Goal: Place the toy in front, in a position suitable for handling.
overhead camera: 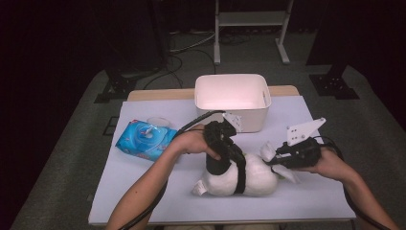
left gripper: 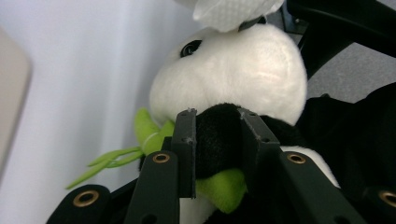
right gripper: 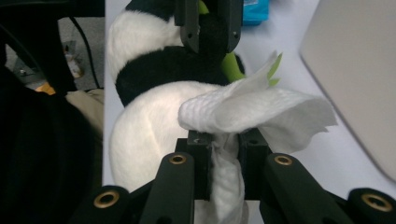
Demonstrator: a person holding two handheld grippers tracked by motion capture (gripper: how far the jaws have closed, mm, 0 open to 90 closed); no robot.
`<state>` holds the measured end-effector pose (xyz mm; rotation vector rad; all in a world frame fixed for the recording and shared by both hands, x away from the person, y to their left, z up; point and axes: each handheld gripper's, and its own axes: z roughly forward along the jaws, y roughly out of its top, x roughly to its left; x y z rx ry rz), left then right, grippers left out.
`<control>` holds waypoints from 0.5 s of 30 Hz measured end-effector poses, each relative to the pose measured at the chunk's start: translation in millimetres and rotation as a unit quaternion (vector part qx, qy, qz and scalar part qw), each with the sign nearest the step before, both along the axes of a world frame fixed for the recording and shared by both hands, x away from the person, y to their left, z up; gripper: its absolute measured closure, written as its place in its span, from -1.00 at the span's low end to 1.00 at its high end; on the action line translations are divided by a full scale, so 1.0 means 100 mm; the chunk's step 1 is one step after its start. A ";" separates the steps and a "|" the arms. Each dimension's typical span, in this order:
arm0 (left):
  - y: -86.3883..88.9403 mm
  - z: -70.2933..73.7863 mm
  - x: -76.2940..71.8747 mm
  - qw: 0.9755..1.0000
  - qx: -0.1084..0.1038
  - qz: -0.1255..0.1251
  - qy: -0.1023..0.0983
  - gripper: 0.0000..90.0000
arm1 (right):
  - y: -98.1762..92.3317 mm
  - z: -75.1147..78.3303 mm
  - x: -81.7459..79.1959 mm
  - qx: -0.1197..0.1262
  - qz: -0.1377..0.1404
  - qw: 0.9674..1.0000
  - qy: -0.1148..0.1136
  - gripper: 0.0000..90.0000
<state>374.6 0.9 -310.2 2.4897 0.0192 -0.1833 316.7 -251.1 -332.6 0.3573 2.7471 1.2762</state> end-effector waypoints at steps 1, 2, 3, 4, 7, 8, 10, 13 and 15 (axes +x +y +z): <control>-0.01 0.03 0.02 1.000 0.002 0.004 -0.008 0.56 | 0.02 0.01 0.03 0.001 -0.001 1.000 0.000 0.74; -0.01 0.06 0.05 1.000 0.004 0.005 -0.010 0.56 | 0.03 0.01 0.06 0.001 -0.003 1.000 0.000 0.74; -0.01 0.08 0.07 1.000 0.003 0.009 -0.016 0.56 | 0.05 0.02 0.08 0.003 -0.004 1.000 -0.004 0.74; -0.01 0.10 0.09 1.000 0.006 0.011 -0.021 0.56 | 0.05 0.03 0.11 0.004 -0.004 1.000 -0.006 0.74; 0.02 0.07 0.13 1.000 0.011 0.013 -0.021 0.56 | 0.08 0.01 0.17 0.007 -0.008 1.000 -0.004 0.74; 0.02 0.07 0.13 1.000 0.011 0.013 -0.021 0.55 | 0.09 -0.01 0.19 0.005 -0.006 1.000 -0.002 0.74; 0.06 -0.04 0.09 1.000 0.011 0.012 -0.012 0.54 | 0.12 -0.09 0.18 0.000 -0.002 1.000 0.008 0.74; 0.10 -0.10 -0.02 1.000 0.010 0.004 -0.007 0.53 | 0.16 -0.15 0.10 -0.003 0.012 1.000 0.017 0.74; 0.12 -0.12 -0.10 1.000 0.012 0.000 -0.010 0.52 | 0.18 -0.14 0.04 -0.009 0.022 1.000 0.012 0.74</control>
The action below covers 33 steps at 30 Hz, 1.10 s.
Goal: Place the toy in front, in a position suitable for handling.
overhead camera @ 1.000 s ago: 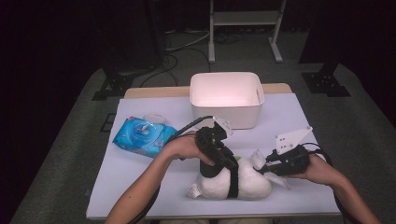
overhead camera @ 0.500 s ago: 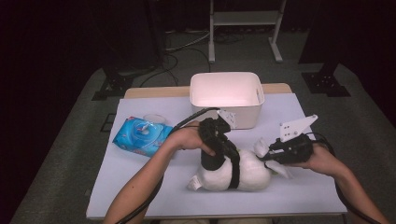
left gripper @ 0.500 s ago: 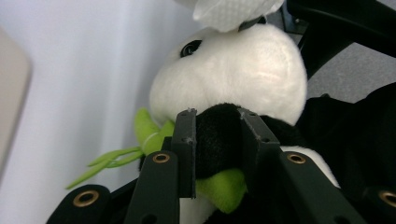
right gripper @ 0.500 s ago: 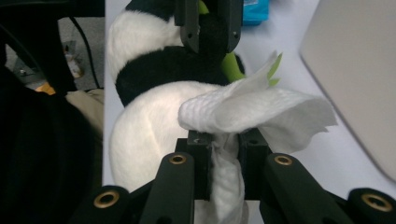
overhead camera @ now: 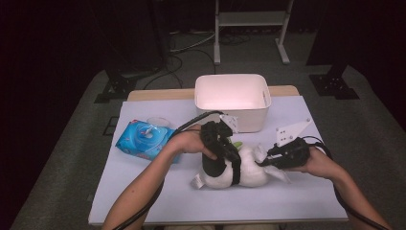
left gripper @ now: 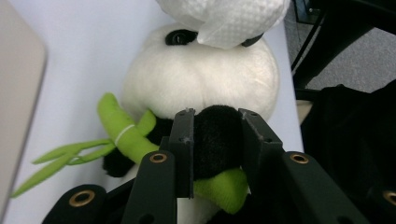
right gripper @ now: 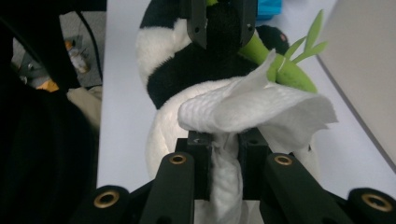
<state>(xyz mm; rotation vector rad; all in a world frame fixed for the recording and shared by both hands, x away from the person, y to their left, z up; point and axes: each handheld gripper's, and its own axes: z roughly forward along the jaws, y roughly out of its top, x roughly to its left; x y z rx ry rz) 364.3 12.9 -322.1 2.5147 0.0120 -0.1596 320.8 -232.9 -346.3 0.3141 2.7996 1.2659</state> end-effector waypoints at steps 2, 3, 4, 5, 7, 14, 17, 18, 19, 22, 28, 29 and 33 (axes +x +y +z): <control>0.01 -0.01 -0.07 1.000 0.004 -0.004 0.001 0.51 | 0.02 0.03 -0.03 -0.006 0.001 1.000 -0.010 0.74; 0.01 -0.01 -0.10 1.000 0.005 -0.009 0.002 0.51 | 0.03 0.05 -0.03 -0.009 0.000 1.000 -0.012 0.74; 0.01 -0.02 -0.13 1.000 0.005 -0.012 0.002 0.51 | 0.04 0.06 -0.02 -0.009 -0.001 1.000 -0.014 0.74; 0.01 -0.02 -0.15 1.000 0.006 -0.013 0.004 0.51 | 0.05 0.06 -0.02 -0.009 -0.003 1.000 -0.013 0.74; 0.02 -0.04 -0.19 1.000 0.005 -0.018 0.008 0.51 | 0.08 0.05 0.00 -0.011 -0.004 1.000 -0.010 0.74; 0.02 -0.01 -0.24 1.000 0.003 -0.025 0.011 0.41 | 0.13 -0.08 -0.04 -0.008 0.004 1.000 0.005 0.74; 0.03 0.06 -0.25 1.000 -0.008 -0.024 0.010 0.36 | 0.12 -0.12 -0.08 -0.006 0.007 1.000 0.008 0.75; 0.04 0.09 -0.25 1.000 -0.012 -0.020 0.007 0.36 | 0.12 -0.13 -0.09 -0.006 0.009 1.000 0.010 0.75; 0.04 0.11 -0.25 1.000 -0.014 -0.015 0.004 0.36 | 0.12 -0.14 -0.11 -0.006 0.013 1.000 0.009 0.75; 0.07 0.16 -0.23 1.000 -0.020 -0.004 -0.001 0.36 | 0.12 -0.16 -0.16 -0.003 0.015 1.000 0.010 0.75; 0.08 0.09 -0.17 1.000 -0.008 0.010 0.002 0.35 | 0.12 -0.16 -0.24 -0.009 0.023 1.000 0.006 0.74; 0.08 0.07 -0.17 1.000 -0.006 0.012 0.001 0.35 | 0.12 -0.14 -0.24 -0.012 0.024 1.000 0.001 0.74; 0.07 0.04 -0.16 1.000 -0.003 0.008 0.003 0.35 | 0.11 -0.05 -0.21 -0.013 0.015 1.000 -0.016 0.74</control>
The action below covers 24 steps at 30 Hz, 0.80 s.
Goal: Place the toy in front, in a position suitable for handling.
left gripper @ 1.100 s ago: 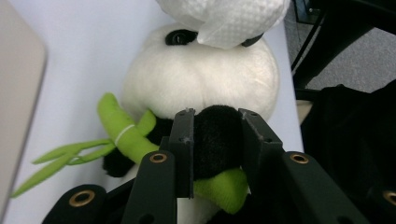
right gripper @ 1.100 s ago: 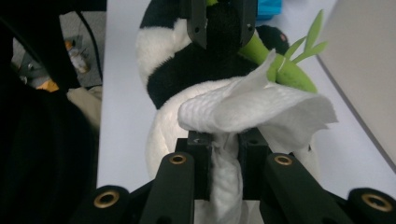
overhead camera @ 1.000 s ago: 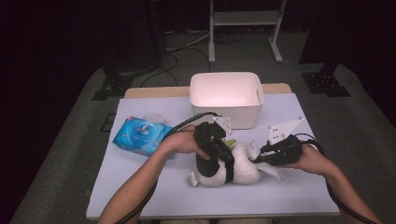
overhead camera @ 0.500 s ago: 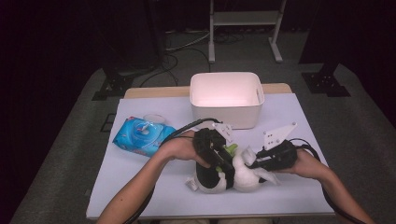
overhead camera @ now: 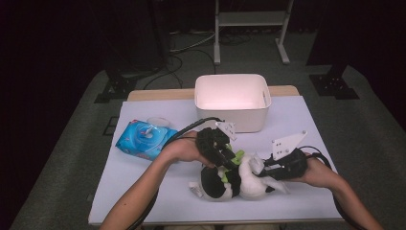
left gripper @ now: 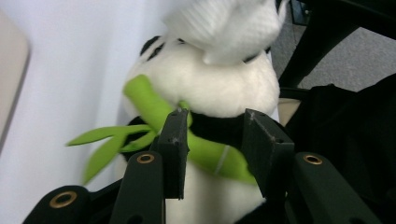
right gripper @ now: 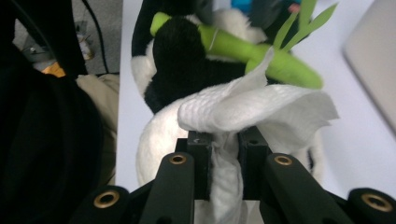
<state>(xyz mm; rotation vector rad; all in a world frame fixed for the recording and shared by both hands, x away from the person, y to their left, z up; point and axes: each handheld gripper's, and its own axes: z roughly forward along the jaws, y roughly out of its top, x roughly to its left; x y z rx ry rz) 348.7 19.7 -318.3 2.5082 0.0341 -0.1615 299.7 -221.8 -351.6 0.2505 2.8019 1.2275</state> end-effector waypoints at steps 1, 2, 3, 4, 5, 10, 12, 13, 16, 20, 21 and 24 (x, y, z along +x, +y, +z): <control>0.00 0.00 0.00 1.000 0.000 0.001 0.000 0.35 | -0.01 0.01 0.02 0.004 -0.004 1.000 0.000 0.74; 0.00 0.00 0.00 1.000 0.001 -0.001 0.001 0.35 | -0.02 0.02 0.04 0.006 -0.006 1.000 -0.002 0.74; -0.01 -0.01 0.00 1.000 0.002 -0.002 0.002 0.35 | -0.02 0.02 0.05 0.010 -0.010 1.000 0.001 0.74; -0.01 -0.01 0.00 1.000 0.003 -0.001 0.000 0.35 | -0.03 0.02 0.08 0.010 -0.013 1.000 0.000 0.74; -0.01 -0.01 0.00 1.000 0.003 0.000 -0.001 0.34 | -0.04 0.01 0.10 0.012 -0.016 1.000 0.000 0.74; -0.02 -0.02 0.02 1.000 0.007 0.008 -0.004 0.35 | -0.03 0.00 0.11 0.011 -0.013 1.000 0.006 0.74; -0.02 -0.02 0.04 1.000 0.008 0.011 -0.004 0.35 | -0.04 0.00 0.11 0.010 -0.018 1.000 0.004 0.74; -0.02 -0.03 0.05 1.000 0.010 0.012 -0.005 0.34 | -0.04 0.00 0.11 0.009 -0.017 1.000 0.006 0.74; -0.06 -0.06 0.06 1.000 0.020 0.016 -0.008 0.28 | 0.00 -0.04 0.09 0.000 -0.006 1.000 0.010 0.74; -0.11 -0.11 0.06 1.000 0.023 0.012 -0.002 0.23 | 0.00 -0.08 0.05 -0.004 0.000 1.000 0.018 0.74; -0.12 -0.12 0.06 1.000 0.023 0.012 0.000 0.22 | 0.00 -0.08 0.05 -0.003 0.000 1.000 0.020 0.74; -0.16 -0.14 0.06 1.000 0.024 0.011 0.005 0.19 | 0.00 -0.11 0.03 -0.004 -0.001 1.000 0.020 0.75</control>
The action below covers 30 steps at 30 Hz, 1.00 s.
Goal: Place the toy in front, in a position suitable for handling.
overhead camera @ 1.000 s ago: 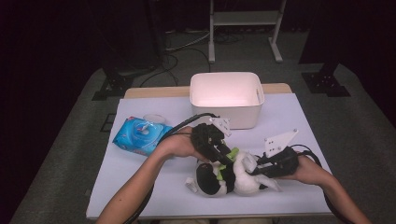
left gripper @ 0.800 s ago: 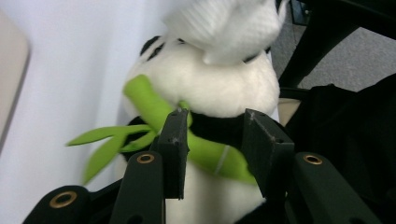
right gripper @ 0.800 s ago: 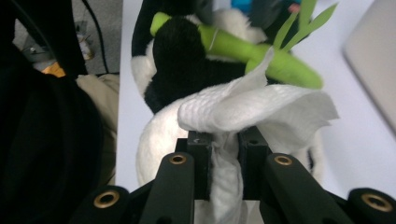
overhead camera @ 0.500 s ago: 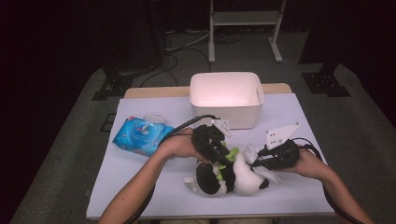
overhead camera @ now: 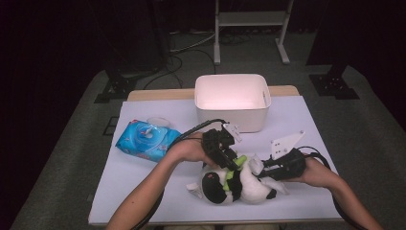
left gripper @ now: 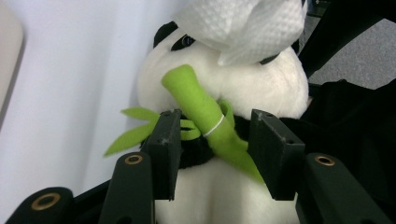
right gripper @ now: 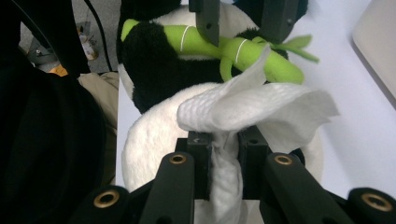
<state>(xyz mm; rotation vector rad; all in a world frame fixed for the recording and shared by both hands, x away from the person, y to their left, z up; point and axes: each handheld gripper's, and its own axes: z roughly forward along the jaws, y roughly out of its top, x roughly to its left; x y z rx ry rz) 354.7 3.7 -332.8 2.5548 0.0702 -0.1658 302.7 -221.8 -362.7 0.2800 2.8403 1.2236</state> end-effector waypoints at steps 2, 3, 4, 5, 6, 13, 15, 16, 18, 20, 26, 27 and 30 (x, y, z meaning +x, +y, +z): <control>-0.04 -0.02 0.00 1.000 0.008 -0.004 -0.002 0.14 | 0.01 -0.01 -0.01 0.000 0.000 1.000 -0.001 0.75; -0.06 -0.03 0.00 1.000 0.010 -0.005 -0.003 0.12 | 0.01 -0.02 -0.01 0.001 0.001 1.000 0.000 0.75; -0.08 -0.04 0.00 1.000 0.012 -0.005 -0.005 0.11 | 0.01 -0.02 -0.01 0.000 0.002 1.000 0.000 0.75; -0.09 -0.05 0.00 1.000 0.013 -0.003 -0.006 0.10 | 0.02 -0.02 -0.01 -0.001 0.001 1.000 -0.002 0.75; -0.10 -0.07 0.01 1.000 0.014 -0.003 -0.005 0.09 | 0.01 -0.02 -0.01 -0.001 0.001 1.000 -0.002 0.75; -0.13 -0.14 0.02 1.000 0.004 -0.013 -0.017 0.42 | -0.03 -0.04 -0.02 0.014 -0.004 1.000 -0.003 0.75; -0.12 -0.11 0.01 1.000 -0.001 -0.010 -0.023 0.51 | -0.05 -0.02 -0.01 0.019 -0.007 1.000 -0.007 0.75; -0.12 -0.08 0.01 1.000 -0.004 -0.009 -0.028 0.54 | -0.06 0.00 -0.01 0.019 -0.008 1.000 -0.008 0.75; -0.10 -0.03 0.02 0.999 -0.007 -0.004 -0.032 0.56 | -0.07 0.04 0.00 0.018 -0.010 1.000 -0.014 0.75; -0.10 0.02 0.03 0.999 -0.009 -0.003 -0.038 0.58 | -0.07 0.07 0.02 0.017 -0.011 1.000 -0.016 0.75; -0.09 0.17 0.03 0.998 -0.020 -0.003 -0.052 0.58 | -0.07 0.16 0.09 0.017 -0.020 0.999 -0.025 0.75; -0.09 0.17 0.03 0.998 -0.019 -0.003 -0.053 0.58 | -0.06 0.17 0.11 0.019 -0.019 0.999 -0.026 0.75; -0.07 0.08 -0.02 0.999 -0.005 -0.007 -0.047 0.57 | -0.02 0.13 0.11 0.015 -0.019 1.000 -0.020 0.75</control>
